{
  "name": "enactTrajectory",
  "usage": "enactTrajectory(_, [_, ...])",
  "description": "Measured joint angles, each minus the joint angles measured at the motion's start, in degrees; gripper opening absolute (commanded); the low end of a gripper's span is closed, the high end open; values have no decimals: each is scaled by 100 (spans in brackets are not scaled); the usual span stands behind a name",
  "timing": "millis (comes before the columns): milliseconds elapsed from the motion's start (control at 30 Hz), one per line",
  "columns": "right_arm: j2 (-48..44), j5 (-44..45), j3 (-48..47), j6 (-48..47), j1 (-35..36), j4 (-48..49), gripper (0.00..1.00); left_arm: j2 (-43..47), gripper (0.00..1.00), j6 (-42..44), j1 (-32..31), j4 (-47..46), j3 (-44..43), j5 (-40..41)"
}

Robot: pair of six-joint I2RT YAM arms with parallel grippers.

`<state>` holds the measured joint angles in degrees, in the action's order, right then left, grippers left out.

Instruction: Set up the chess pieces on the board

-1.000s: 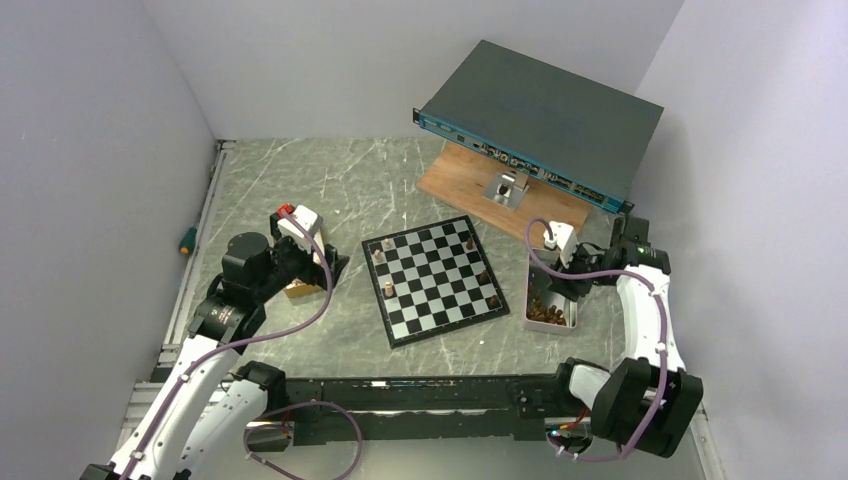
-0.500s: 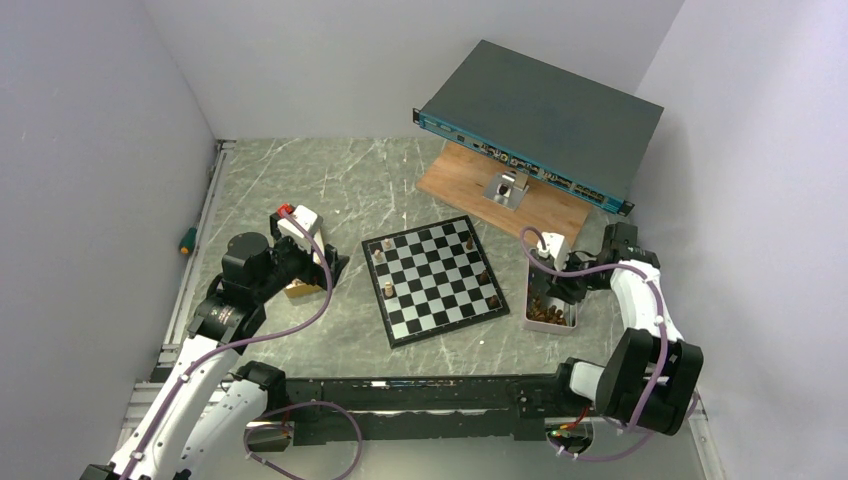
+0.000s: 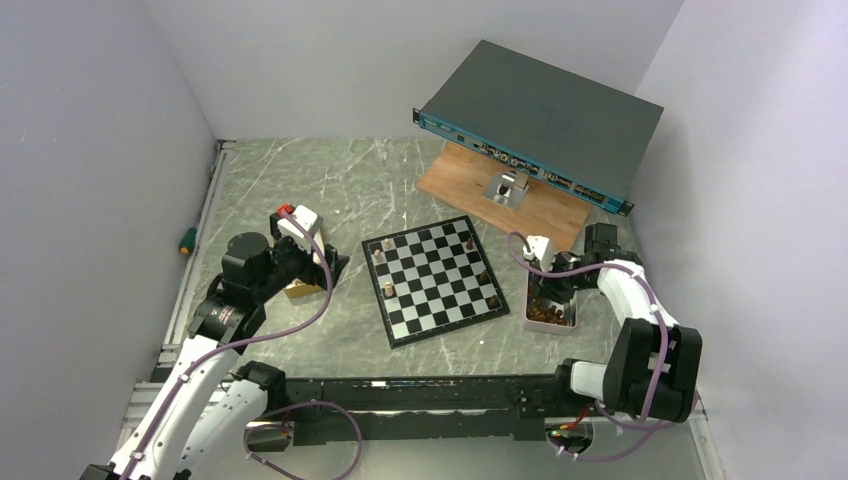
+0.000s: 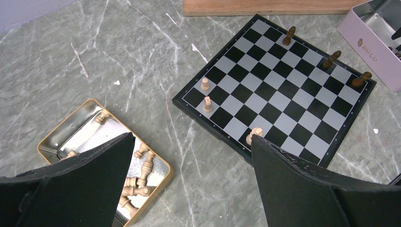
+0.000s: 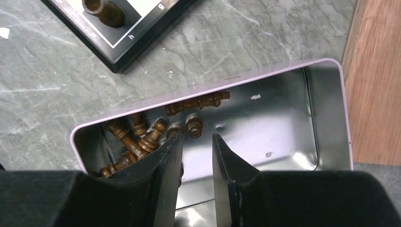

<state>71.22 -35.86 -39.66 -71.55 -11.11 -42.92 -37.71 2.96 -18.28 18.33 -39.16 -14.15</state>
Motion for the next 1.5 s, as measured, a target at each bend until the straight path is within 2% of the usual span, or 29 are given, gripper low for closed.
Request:
enactTrajectory(867, [391, 341, 33, 319, 190, 363, 26, 11, 99, 0, 0, 0, 0, 0])
enactTrajectory(1133, [544, 413, 33, 330, 258, 385, 16, 11, 99, 0, 0, 0, 0, 0])
enactTrajectory(1200, [560, 411, 33, 328, 258, 385, 8, 11, 99, 0, 0, 0, 0, 0])
enactTrajectory(1233, [560, 409, 33, 326, 258, 385, 1, 11, 99, 0, 0, 0, 0, 0])
enactTrajectory(1500, [361, 426, 31, 367, 258, 378, 0, 11, 99, 0, 0, 0, 0, 0])
